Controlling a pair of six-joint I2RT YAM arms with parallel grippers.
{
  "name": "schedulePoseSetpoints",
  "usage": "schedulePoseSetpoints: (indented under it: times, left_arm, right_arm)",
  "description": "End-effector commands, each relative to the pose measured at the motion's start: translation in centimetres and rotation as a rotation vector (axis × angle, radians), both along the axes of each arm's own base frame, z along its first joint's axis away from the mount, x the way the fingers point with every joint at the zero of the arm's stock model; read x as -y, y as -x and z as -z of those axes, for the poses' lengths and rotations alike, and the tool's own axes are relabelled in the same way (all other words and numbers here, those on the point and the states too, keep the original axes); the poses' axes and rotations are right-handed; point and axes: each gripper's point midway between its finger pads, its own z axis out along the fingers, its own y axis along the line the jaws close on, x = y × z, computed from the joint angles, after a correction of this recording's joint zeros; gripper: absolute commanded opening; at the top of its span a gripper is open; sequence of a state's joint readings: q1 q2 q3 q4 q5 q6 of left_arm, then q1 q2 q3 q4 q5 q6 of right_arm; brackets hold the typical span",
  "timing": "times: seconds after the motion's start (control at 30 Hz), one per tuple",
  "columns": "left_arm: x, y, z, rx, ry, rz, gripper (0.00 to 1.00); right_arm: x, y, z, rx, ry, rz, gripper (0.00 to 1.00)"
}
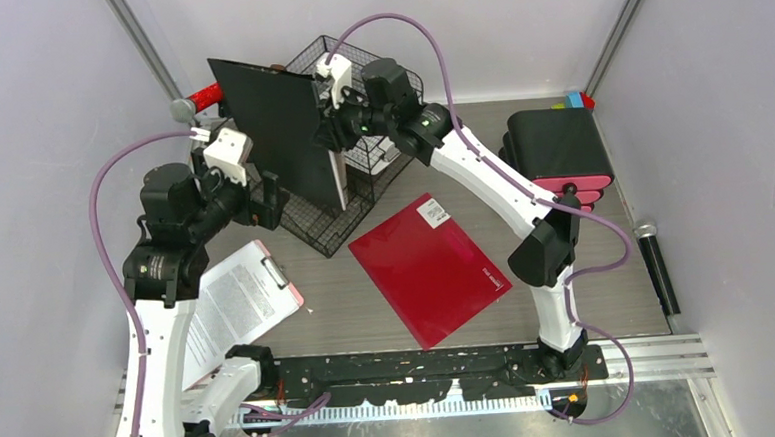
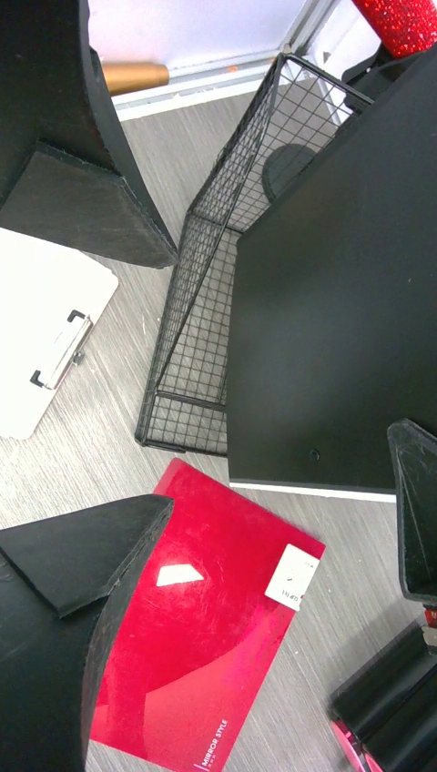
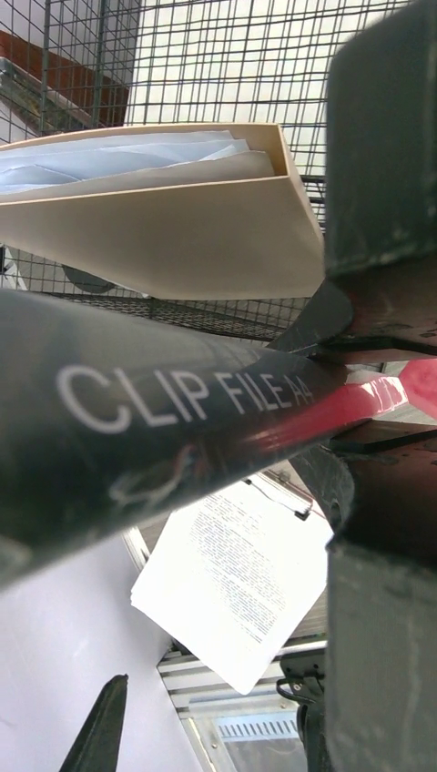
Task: Organize the desk
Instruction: Place the folder in the storage box.
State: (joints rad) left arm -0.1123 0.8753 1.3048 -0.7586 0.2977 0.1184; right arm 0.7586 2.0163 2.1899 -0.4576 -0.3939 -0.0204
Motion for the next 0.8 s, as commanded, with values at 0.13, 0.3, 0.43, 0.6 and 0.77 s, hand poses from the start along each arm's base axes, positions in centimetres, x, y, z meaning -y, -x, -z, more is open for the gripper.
schedulePoseSetpoints:
  times: [0.13, 0.3, 0.43, 0.6, 0.77]
  left_arm:
    - [-0.1, -0.4, -1.6, 0.064, -0.009, 0.001, 1.00]
    - [-0.2, -0.1, -2.1, 0.072, -0.008, 0.001, 1.00]
    - [-0.3, 0.2, -2.1, 0.081, 0.004, -0.011, 1.00]
    - [-0.2, 0.7, -2.6, 0.094, 0.053, -0.026, 1.00]
    - [0.1, 1.2, -3.0, 0.109, 0.099, -0.029, 1.00]
  right_arm:
    - [-2.2, -1.2, -4.0, 0.123, -0.126, 0.027, 0.00]
    - [-2.8, -1.6, -3.3, 0.132, -0.114, 0.046, 0.00]
    - [-3.3, -1.6, -2.7, 0.141, -0.100, 0.036, 0.00]
    - [-4.0, -1.4, -2.2, 0.153, -0.087, 0.023, 0.00]
    - [-5.0, -1.1, -2.0, 0.174, -0.090, 0.021, 0.00]
